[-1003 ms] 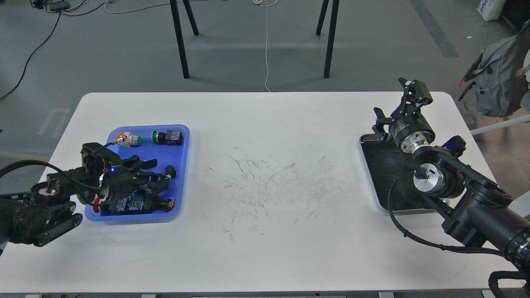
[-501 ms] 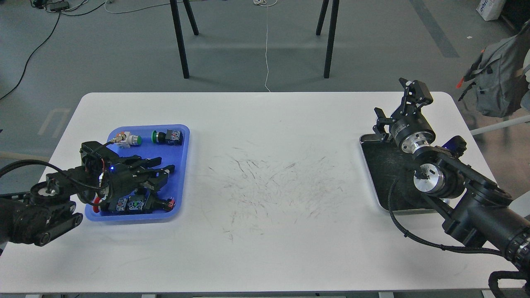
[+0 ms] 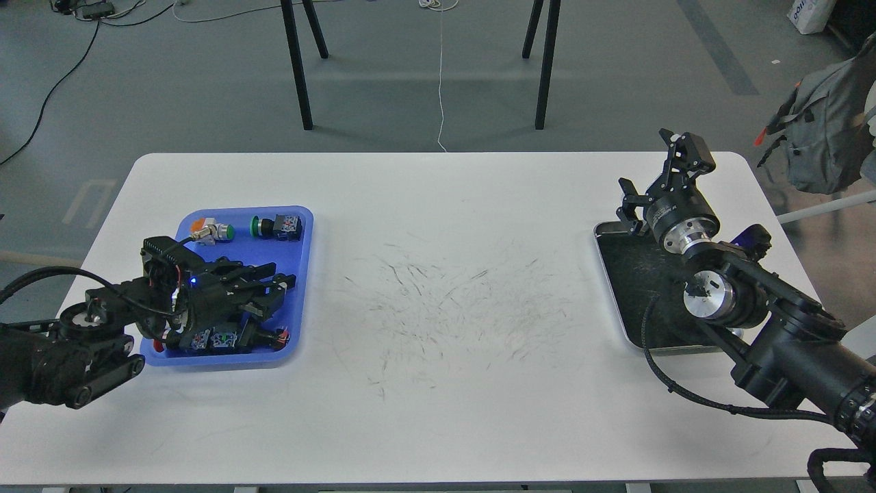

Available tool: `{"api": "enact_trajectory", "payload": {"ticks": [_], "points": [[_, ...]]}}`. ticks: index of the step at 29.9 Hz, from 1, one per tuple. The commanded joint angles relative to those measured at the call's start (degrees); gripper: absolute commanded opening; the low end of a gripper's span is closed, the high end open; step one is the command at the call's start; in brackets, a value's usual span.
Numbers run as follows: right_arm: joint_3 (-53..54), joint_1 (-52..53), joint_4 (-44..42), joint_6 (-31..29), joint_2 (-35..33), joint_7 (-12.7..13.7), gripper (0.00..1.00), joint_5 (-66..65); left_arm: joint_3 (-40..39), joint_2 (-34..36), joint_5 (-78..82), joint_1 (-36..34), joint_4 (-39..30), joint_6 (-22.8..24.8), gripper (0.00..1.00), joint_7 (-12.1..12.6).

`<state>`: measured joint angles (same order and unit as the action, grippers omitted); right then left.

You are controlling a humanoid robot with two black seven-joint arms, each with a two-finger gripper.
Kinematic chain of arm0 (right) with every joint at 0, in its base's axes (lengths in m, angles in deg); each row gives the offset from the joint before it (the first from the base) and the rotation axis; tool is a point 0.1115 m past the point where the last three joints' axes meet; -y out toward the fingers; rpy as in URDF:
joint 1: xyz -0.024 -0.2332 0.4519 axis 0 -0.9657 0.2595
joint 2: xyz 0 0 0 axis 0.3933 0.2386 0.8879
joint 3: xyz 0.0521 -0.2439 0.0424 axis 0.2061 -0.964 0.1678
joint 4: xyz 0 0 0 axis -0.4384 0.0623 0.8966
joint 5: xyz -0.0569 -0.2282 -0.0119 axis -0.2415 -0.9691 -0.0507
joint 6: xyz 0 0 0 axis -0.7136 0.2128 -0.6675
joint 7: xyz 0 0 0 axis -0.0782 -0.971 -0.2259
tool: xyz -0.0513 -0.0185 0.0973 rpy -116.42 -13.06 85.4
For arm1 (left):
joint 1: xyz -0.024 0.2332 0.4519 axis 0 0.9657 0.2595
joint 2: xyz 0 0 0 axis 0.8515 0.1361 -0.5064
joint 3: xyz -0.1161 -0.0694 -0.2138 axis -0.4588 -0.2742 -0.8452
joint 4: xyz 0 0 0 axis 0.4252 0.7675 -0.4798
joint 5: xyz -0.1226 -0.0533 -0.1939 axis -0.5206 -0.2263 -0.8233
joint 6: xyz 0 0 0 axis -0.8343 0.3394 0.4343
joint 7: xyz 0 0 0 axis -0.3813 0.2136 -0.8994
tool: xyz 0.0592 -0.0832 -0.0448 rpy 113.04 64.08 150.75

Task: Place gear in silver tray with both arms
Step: 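Close the left gripper on the black gear, then lift the black gear out of the blue tray with the left gripper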

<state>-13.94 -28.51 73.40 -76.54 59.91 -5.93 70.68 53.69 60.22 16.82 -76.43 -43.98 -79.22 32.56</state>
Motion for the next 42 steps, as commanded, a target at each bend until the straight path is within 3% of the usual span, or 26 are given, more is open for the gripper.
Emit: {"api": "enact_trajectory", "payload": {"ticks": [1, 10, 31, 36, 42], "points": [[-0.43, 0.07, 0.01, 0.04, 0.00, 0.00, 1.00, -0.01, 0.00, -0.06, 0.00, -0.02, 0.30, -0.09, 0.44, 0.00], [-0.43, 0.16, 0.01, 0.12, 0.00, 0.00, 1.00, -0.01, 0.44, -1.29, 0.09, 0.07, 2.59, -0.53, 0.28, 0.00], [-0.52, 0.16, 0.01, 0.21, 0.35, 0.00, 1.00, -0.01, 0.62, 0.03, -5.44, -3.44, 2.41, -0.35, 0.15, 0.00], [-0.52, 0.69, 0.01, 0.30, 0.61, 0.00, 1.00, -0.01, 0.35, 2.05, -10.62, -7.39, -0.13, -0.09, 0.15, 0.00], [-0.52, 1.48, -0.08, 0.56, 0.61, 0.00, 1.00, -0.01, 0.61, 1.61, -10.99, -12.85, -9.53, -0.09, 0.11, 0.00]]}}
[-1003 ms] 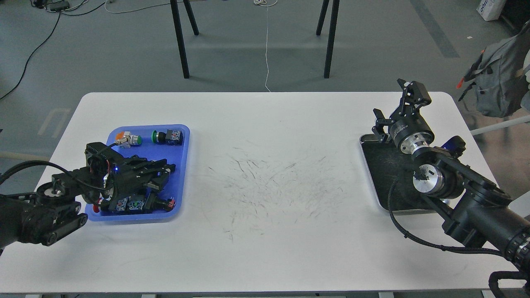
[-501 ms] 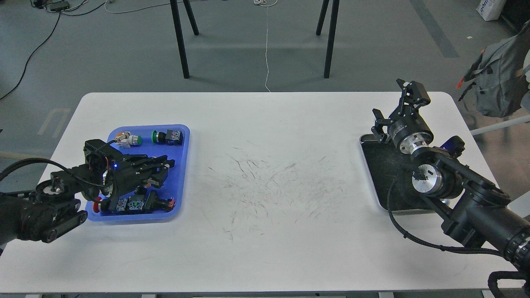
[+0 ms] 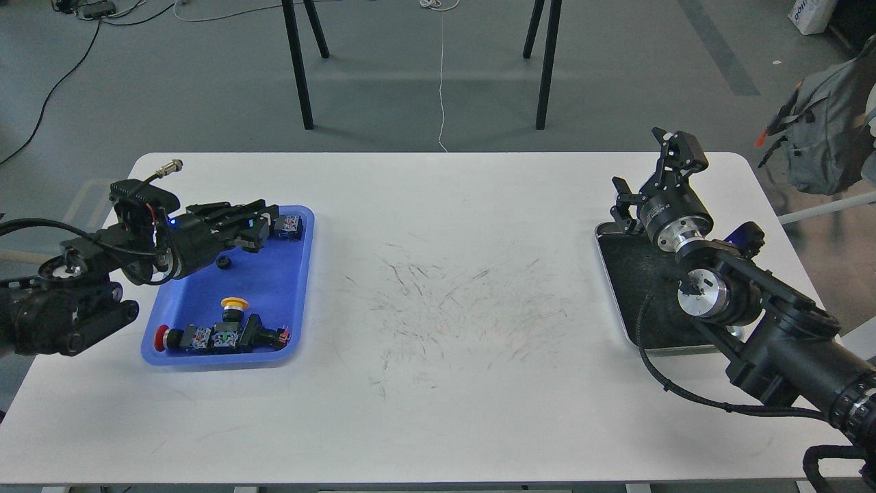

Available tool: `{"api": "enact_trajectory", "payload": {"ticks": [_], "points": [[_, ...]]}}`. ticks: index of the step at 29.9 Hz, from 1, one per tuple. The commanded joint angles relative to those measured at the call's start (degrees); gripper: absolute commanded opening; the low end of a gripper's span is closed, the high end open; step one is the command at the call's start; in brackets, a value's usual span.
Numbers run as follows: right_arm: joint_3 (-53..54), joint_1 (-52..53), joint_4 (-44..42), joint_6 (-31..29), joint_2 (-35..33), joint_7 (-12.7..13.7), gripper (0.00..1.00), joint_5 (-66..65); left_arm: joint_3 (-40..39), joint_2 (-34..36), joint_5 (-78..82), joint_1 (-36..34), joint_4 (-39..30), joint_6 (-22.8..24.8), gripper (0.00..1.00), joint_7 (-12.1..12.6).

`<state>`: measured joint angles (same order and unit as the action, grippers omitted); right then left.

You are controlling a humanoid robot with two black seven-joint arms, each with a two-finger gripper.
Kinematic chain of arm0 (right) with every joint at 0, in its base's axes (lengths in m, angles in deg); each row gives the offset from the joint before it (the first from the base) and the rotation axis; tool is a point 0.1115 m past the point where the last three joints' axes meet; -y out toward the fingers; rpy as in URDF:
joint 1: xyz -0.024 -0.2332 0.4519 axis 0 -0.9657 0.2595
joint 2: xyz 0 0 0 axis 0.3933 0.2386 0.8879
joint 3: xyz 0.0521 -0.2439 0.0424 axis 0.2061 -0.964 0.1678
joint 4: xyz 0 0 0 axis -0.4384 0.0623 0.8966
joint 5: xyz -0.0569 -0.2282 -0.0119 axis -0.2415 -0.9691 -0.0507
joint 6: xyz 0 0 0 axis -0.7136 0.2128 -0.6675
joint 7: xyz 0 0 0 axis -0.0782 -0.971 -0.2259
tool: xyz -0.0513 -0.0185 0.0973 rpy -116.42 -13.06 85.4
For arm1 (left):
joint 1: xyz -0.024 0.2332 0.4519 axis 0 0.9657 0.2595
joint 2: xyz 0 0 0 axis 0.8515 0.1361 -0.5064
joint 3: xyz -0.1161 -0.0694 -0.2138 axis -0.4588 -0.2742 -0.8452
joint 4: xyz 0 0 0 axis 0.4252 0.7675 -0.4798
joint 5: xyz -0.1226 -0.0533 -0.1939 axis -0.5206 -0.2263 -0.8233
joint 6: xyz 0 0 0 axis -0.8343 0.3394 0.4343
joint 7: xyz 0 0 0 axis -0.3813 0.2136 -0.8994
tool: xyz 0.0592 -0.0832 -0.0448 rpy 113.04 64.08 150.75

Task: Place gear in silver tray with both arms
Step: 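Lift the black gear out of the blue tray with the left gripper, then carry the gear to the table center and release it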

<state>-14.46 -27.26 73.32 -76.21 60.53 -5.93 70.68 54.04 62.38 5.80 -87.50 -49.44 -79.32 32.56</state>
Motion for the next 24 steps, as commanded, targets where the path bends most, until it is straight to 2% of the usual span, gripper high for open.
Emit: {"api": "enact_trajectory", "payload": {"ticks": [1, 4, 10, 16, 22, 24], "points": [[0.00, 0.23, -0.01, 0.32, 0.00, 0.00, 1.00, 0.00, 0.26, -1.08, 0.04, -2.39, -5.48, -0.08, 0.11, 0.00], [0.00, 0.32, 0.08, 0.41, 0.00, 0.00, 1.00, 0.00, 0.88, -4.50, 0.83, -4.50, -7.86, 0.71, 0.11, 0.00], [-0.08, 0.93, -0.01, 0.41, -0.09, 0.09, 1.00, 0.00, 3.95, -11.35, 4.08, -7.05, -7.69, 1.50, 0.11, 0.00], [-0.08, 1.63, -0.45, 0.41, -0.09, 0.09, 1.00, 0.00, 7.11, -23.21, 4.26, -6.88, -6.55, 1.50, 0.11, 0.00], [-3.60, 4.09, -1.24, 0.50, -0.18, 0.18, 1.00, 0.00, 11.68, -32.80, 4.26, -6.09, -1.28, 1.24, 0.11, 0.00], [-3.78, 4.27, -1.33, 0.50, -0.18, 0.09, 1.00, 0.00, 12.74, -33.43, 4.26, -5.82, 0.57, 1.15, 0.11, 0.00]]}}
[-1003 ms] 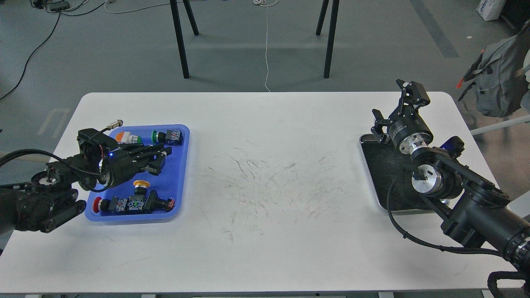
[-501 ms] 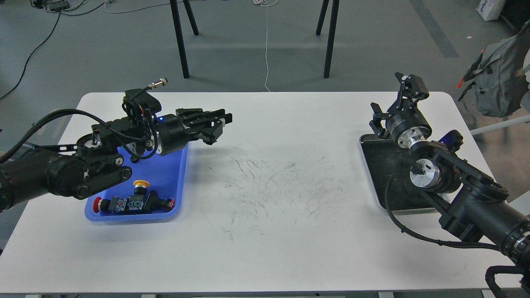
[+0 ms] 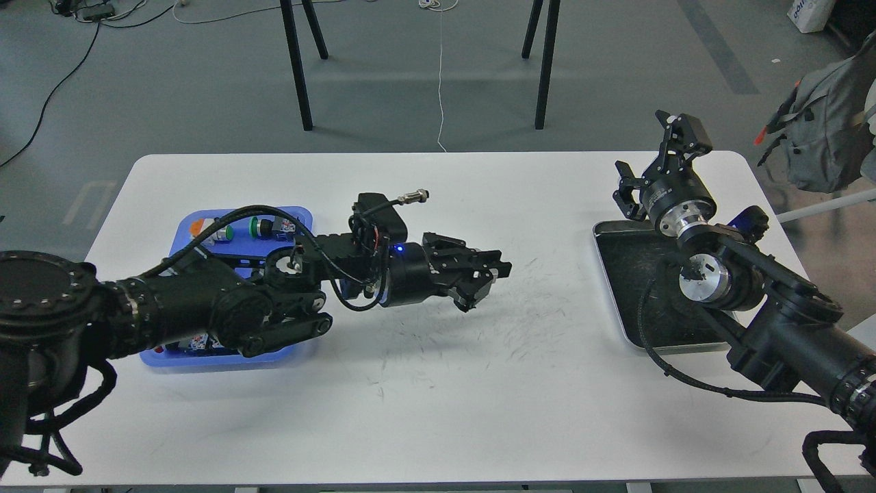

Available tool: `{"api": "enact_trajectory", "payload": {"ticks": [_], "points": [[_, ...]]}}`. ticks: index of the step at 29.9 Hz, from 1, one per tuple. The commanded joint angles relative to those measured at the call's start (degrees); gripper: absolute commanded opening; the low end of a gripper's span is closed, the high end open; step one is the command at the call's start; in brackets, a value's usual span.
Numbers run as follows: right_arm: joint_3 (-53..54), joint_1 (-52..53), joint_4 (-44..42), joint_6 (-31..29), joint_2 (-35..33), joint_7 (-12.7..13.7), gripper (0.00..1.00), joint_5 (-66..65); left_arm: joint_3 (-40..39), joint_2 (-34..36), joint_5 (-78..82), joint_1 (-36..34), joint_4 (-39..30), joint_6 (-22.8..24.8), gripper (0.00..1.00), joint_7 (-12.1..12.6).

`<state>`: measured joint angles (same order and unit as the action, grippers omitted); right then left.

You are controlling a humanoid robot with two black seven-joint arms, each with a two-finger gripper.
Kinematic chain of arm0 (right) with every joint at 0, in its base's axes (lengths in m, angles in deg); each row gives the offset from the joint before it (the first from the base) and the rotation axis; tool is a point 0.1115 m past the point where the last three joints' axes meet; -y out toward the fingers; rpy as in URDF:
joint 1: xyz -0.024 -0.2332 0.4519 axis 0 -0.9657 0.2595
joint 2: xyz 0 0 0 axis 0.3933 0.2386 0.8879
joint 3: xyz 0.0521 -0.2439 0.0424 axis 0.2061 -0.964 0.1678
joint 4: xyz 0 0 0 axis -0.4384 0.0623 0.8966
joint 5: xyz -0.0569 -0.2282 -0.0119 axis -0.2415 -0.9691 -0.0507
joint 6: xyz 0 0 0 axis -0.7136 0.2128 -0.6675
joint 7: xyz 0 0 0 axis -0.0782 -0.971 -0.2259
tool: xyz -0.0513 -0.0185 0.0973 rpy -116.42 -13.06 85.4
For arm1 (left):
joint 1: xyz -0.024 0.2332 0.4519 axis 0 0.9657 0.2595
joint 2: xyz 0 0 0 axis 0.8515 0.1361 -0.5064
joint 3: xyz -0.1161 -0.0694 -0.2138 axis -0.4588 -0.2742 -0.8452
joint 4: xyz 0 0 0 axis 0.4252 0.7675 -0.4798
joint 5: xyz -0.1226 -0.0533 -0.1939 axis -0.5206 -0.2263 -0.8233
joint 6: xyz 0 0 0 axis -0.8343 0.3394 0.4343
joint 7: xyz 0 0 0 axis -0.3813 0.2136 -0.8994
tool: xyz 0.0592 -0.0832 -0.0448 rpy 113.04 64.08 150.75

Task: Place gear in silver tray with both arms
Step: 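Carry the gear to the table center and release it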

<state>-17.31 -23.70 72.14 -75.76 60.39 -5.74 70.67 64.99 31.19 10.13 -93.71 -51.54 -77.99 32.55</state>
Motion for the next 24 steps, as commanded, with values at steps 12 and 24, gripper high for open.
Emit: {"api": "enact_trajectory", "payload": {"ticks": [12, 24], "points": [[-1.10, 0.72, -0.15, 0.05, -0.13, -0.10, 1.00, 0.00, 3.81, -2.23, 0.01, 4.25, 8.56, -0.18, 0.12, 0.00], [-1.19, 0.72, -1.20, -0.04, 0.05, -0.10, 1.00, 0.00, 4.25, -2.23, 0.19, 5.13, 7.16, -1.40, 0.13, 0.00]]}}
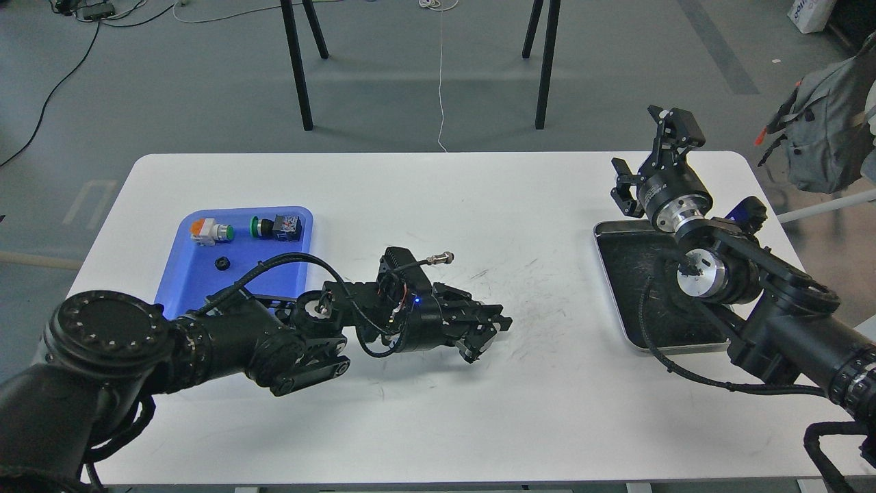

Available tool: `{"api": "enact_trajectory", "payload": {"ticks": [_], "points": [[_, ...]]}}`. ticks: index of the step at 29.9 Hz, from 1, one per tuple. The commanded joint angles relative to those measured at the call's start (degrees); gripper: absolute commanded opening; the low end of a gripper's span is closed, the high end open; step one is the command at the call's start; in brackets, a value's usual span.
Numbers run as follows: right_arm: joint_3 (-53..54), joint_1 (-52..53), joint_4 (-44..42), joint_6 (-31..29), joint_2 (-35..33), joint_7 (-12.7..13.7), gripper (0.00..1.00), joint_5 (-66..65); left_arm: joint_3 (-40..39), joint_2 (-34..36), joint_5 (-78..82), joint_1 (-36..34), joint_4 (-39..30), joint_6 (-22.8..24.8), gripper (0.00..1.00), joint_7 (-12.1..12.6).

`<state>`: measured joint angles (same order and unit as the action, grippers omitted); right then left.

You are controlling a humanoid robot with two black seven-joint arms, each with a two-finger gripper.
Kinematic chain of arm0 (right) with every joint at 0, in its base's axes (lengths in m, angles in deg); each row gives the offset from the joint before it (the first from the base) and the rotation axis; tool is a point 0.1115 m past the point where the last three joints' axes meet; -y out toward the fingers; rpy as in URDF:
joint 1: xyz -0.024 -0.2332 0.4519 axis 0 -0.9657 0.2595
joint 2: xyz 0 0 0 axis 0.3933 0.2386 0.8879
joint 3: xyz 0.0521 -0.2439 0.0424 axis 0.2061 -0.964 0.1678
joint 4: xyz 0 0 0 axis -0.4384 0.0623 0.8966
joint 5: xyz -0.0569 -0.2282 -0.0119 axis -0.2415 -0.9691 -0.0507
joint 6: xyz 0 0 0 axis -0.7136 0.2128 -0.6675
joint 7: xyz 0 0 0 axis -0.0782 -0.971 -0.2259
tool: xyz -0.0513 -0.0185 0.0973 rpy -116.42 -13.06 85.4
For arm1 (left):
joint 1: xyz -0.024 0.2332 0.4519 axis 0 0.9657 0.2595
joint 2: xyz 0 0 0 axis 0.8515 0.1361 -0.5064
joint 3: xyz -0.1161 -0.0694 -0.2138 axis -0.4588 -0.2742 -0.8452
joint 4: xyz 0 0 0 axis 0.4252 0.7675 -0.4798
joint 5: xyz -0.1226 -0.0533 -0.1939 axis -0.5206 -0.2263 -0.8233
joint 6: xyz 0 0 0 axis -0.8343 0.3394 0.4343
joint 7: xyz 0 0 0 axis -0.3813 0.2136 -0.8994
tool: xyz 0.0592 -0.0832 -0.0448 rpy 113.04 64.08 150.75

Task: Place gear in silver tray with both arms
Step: 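Carry the gear to the table center and release it, then retract the left arm and move the right gripper toward the gear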

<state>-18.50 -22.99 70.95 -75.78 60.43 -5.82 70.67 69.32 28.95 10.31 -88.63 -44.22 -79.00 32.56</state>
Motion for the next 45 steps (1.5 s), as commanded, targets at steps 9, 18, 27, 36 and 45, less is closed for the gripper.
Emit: {"api": "enact_trajectory", "payload": {"ticks": [9, 18, 27, 36, 45], "points": [[0.00, -0.26, -0.01, -0.02, 0.00, -0.03, 1.00, 0.00, -0.52, 0.00, -0.69, 0.49, -0.16, -0.57, 0.20, 0.00], [-0.09, -0.09, -0.01, -0.02, 0.00, -0.03, 1.00, 0.00, -1.57, 0.00, -1.22, 0.76, -2.78, -0.30, 0.41, 0.00], [-0.17, -0.26, 0.08, -0.02, 0.00, -0.03, 1.00, 0.00, -5.35, 0.00, -2.37, 0.67, -5.43, -0.04, 0.53, 0.00], [-0.17, -0.26, 0.69, -0.02, -0.52, 0.06, 1.00, 0.09, -12.46, 0.00, -7.80, 0.58, -5.43, -0.04, 0.57, 0.00], [-4.73, 0.35, 1.65, 0.07, -2.71, 0.94, 1.00, 0.62, -26.95, 2.73, -19.75, 0.41, -5.43, -0.13, 0.79, 0.00]]}}
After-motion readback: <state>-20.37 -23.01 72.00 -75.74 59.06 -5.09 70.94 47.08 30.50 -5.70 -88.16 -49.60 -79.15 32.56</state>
